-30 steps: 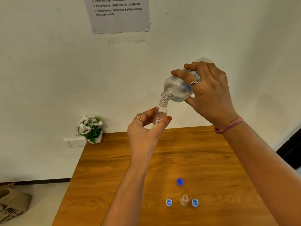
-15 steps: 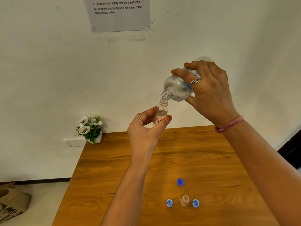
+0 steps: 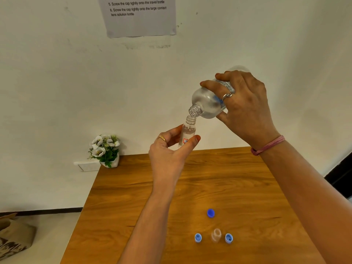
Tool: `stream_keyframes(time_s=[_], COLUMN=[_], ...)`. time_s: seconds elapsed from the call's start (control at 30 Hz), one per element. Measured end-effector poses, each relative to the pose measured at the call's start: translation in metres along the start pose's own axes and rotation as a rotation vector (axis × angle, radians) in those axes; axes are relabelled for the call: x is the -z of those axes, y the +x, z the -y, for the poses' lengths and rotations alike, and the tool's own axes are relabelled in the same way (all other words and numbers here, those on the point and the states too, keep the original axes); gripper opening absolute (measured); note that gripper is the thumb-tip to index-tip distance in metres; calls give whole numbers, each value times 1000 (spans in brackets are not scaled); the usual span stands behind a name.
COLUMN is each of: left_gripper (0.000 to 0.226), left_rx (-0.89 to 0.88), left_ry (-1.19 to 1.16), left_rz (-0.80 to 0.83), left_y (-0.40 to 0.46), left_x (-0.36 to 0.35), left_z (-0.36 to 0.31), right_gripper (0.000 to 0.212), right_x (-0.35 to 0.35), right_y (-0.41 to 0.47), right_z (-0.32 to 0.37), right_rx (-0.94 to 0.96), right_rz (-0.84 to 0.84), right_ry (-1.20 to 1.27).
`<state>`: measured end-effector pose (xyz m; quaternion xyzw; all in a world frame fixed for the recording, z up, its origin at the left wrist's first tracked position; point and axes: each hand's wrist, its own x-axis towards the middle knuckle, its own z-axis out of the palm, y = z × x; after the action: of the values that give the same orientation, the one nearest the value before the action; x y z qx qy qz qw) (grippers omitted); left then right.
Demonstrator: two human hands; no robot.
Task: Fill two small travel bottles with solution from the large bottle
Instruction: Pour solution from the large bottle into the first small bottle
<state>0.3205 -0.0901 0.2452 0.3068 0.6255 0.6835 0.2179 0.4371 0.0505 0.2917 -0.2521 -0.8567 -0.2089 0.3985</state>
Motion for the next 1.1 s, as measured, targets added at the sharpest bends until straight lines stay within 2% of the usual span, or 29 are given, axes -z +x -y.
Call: stream_keyframes(time_s=[1.1], left_gripper=[37], left_rx=[-1], left_ry=[-5], left_rz=[-4], left_y=[-2], left_x=[-4], left_z=[2], right_gripper=[61], right_x=[-1], right_y=[-2], right_z=[-3], right_rx=[0], right_rz=[17], right_ry=[21])
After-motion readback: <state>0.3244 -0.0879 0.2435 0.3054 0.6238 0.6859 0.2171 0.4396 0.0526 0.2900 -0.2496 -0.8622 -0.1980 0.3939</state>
